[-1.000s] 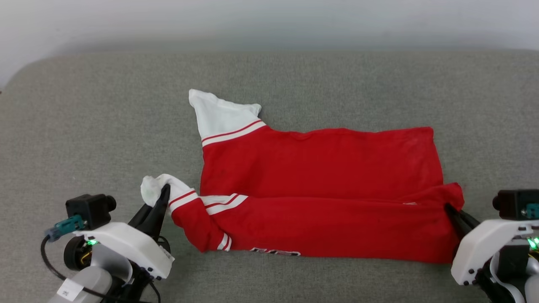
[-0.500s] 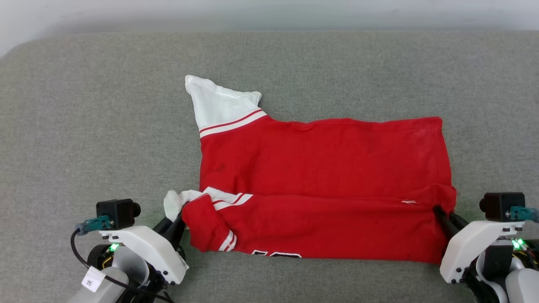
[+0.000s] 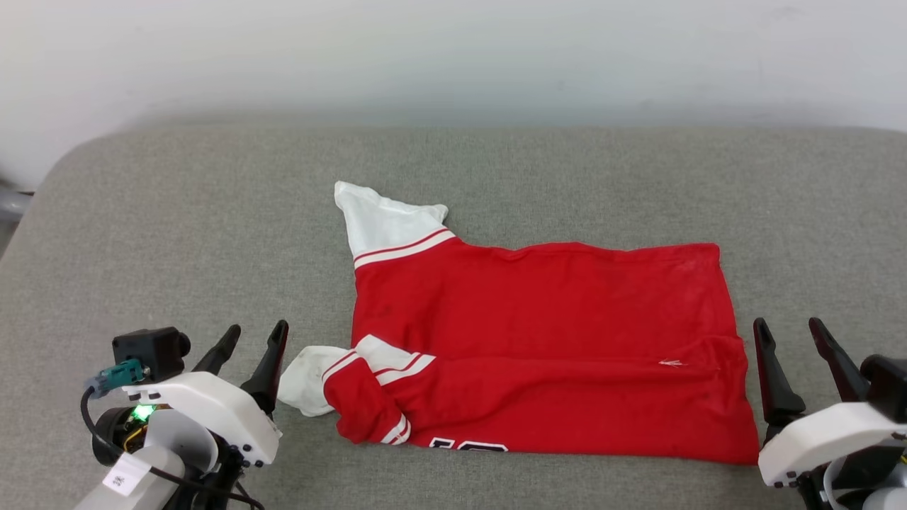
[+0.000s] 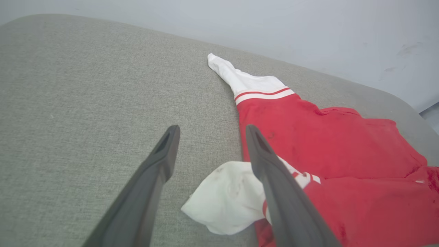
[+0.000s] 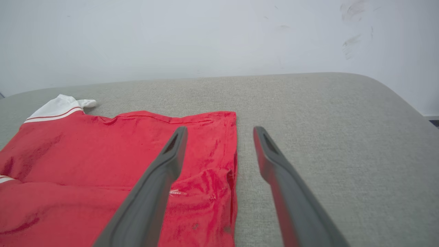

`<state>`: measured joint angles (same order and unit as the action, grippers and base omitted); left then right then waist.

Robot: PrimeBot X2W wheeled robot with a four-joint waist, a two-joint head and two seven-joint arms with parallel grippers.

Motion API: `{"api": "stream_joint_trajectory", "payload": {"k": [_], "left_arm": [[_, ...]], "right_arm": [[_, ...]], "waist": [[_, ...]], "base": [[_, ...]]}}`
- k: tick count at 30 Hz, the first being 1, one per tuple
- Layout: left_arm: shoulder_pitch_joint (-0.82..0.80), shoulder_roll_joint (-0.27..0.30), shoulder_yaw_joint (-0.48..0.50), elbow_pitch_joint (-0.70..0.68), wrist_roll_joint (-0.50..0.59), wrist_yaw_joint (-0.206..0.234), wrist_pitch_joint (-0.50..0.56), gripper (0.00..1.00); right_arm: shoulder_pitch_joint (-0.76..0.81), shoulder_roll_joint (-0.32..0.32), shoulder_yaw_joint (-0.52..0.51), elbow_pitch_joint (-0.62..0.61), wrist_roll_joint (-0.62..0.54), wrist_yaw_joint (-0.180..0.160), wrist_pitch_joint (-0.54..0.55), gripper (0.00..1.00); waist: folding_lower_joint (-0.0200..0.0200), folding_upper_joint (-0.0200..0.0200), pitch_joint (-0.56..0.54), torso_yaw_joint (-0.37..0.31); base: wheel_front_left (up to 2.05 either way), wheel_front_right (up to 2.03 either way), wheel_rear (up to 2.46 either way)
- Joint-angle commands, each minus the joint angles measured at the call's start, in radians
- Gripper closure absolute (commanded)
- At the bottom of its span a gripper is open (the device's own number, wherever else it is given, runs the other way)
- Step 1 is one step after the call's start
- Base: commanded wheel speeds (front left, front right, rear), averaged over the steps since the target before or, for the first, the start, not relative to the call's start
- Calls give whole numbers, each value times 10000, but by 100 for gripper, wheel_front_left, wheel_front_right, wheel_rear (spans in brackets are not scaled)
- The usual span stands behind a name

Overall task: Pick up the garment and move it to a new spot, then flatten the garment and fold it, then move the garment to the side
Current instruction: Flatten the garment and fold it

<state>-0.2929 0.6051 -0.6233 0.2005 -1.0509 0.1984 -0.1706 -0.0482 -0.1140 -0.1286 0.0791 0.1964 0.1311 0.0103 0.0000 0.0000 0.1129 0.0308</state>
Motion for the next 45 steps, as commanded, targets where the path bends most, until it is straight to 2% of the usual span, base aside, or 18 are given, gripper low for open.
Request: {"api": "stream_joint_trajectory", "payload": {"k": [1,8,13,17,26,27,29,34,37,45], "left_arm": [[125,169,-50,-210,-32,77,257,0],[182,1074,-661,-1710,-609,334,2832,0],[197,1375,-1139,-2389,-1096,619,4516,0],[40,1268,-1287,-2263,-1308,769,5056,0],[-203,592,-1774,-870,-1963,277,6187,0],[-160,504,-1865,-737,-2039,224,6322,36],[-139,304,-1933,-562,-2133,131,6397,100],[-229,300,-1838,-477,-1994,-139,6053,100],[-354,363,-1706,-594,-1787,-284,5670,100],[-357,684,-1384,-1485,-1325,-100,4893,100]], "right_arm": [[232,158,-73,-250,-195,-8,-96,0],[946,544,-308,-1395,-499,-8,210,0],[1100,634,-267,-1854,-467,-8,430,0],[946,646,-223,-2042,-315,-8,468,0],[714,646,-316,-2105,-14,-9,353,0],[715,646,-329,-2095,33,-8,385,0],[738,647,-426,-2072,77,-8,504,0],[740,646,-716,-2125,149,-6,793,0],[885,584,-787,-2048,278,-8,1446,0],[1076,-185,-310,-1602,1049,-8,5036,0]], "waist": [[0,0,-258,-12],[0,0,-371,-289],[0,0,-121,-594],[0,0,276,-816],[0,0,1065,-1173],[0,0,1095,-1192],[0,0,1131,-1210],[0,0,1066,-1169],[0,0,911,-1072],[0,0,694,-783]], "base": [[0,0,0],[0,0,0],[0,0,0],[0,0,0],[0,0,0],[0,0,0],[0,0,0],[0,0,0],[0,0,0],[0,0,0]]}}
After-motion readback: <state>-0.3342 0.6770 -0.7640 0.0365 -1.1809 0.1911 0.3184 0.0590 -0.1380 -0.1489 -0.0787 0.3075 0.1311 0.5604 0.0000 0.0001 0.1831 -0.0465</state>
